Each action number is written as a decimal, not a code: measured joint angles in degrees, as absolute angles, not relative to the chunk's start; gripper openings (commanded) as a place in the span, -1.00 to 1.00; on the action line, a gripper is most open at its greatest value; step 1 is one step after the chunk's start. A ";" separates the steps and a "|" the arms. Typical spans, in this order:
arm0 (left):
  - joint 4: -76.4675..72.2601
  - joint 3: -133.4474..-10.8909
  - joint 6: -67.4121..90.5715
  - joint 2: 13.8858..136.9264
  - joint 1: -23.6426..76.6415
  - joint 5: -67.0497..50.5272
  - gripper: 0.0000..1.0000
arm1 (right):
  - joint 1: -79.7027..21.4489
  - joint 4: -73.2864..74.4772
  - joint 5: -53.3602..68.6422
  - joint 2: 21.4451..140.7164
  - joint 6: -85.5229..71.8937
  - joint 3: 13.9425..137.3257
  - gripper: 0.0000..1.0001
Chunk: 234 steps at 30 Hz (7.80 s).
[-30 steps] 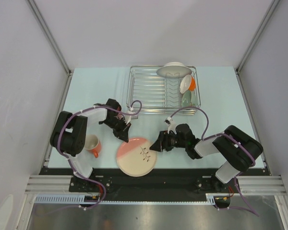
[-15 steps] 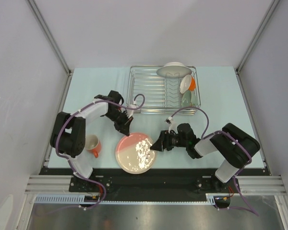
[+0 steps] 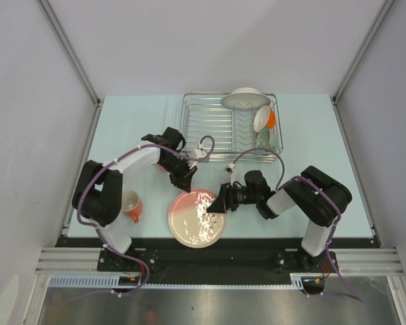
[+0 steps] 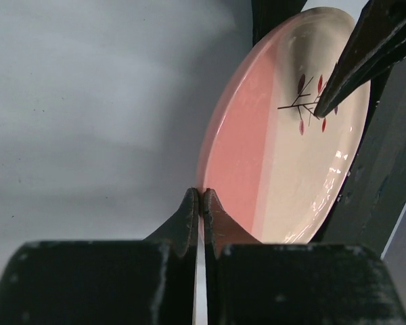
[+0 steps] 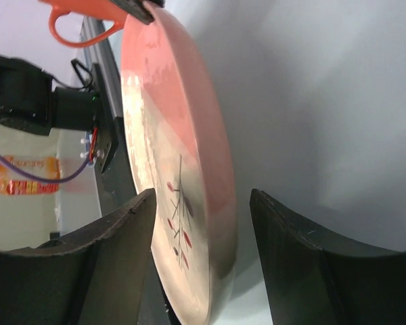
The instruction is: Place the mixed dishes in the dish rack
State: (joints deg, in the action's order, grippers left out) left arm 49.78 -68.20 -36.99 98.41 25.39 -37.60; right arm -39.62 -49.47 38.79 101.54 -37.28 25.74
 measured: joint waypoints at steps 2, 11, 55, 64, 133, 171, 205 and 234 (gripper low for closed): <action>49.54 -68.29 -36.82 98.78 25.74 -37.60 -1.00 | -39.64 -50.89 40.88 103.37 -37.26 26.46 0.11; 51.92 -71.99 -35.99 101.82 27.53 -36.60 -1.00 | -39.40 -50.52 48.23 106.94 -40.93 26.98 -1.00; 52.40 -86.30 -22.44 93.56 8.95 -55.86 0.99 | -40.93 14.87 -1.58 71.44 40.73 78.22 -1.00; 50.87 -85.12 -22.46 93.62 8.95 -55.66 1.00 | -41.34 19.55 -13.91 85.03 67.48 80.31 -1.00; 48.60 -82.24 -23.57 93.60 8.95 -54.22 0.99 | -27.00 20.53 -3.42 100.97 67.53 83.61 -0.23; 48.90 -77.87 -26.17 87.70 -7.20 -47.00 0.99 | -33.36 23.57 -11.22 82.76 19.49 87.35 0.92; 34.15 -70.91 -24.43 99.29 -1.13 -32.64 -0.76 | -51.62 7.09 -17.41 110.76 9.76 87.48 0.27; 40.32 -75.57 -24.91 92.82 -6.98 -37.98 -1.00 | -42.35 0.45 -6.83 114.21 -2.63 85.17 0.19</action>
